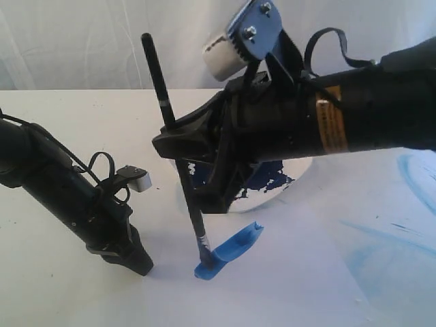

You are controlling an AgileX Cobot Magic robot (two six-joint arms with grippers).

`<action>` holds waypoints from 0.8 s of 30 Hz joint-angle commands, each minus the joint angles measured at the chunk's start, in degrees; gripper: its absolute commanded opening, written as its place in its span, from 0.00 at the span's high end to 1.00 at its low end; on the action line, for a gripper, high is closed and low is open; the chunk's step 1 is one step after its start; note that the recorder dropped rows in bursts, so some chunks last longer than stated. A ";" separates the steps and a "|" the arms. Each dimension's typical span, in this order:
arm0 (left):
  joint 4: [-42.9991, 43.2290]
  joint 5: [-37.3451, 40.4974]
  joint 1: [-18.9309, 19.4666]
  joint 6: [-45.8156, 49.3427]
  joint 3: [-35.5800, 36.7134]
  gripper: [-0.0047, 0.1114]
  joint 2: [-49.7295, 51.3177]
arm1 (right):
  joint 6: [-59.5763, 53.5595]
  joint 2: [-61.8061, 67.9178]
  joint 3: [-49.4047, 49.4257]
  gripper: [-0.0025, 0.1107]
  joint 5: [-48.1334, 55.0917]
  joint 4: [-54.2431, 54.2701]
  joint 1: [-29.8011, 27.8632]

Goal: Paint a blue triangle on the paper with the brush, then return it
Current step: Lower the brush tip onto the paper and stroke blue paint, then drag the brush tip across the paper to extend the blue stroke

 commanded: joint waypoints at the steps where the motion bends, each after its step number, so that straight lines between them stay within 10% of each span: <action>1: -0.12 1.06 -0.31 -0.37 -0.06 0.96 -0.02 | -7.77 -0.17 2.10 0.98 15.55 10.79 4.04; 24: -0.14 0.90 -0.31 -0.37 -0.06 0.96 0.32 | -10.50 5.36 4.62 0.98 11.52 14.36 4.03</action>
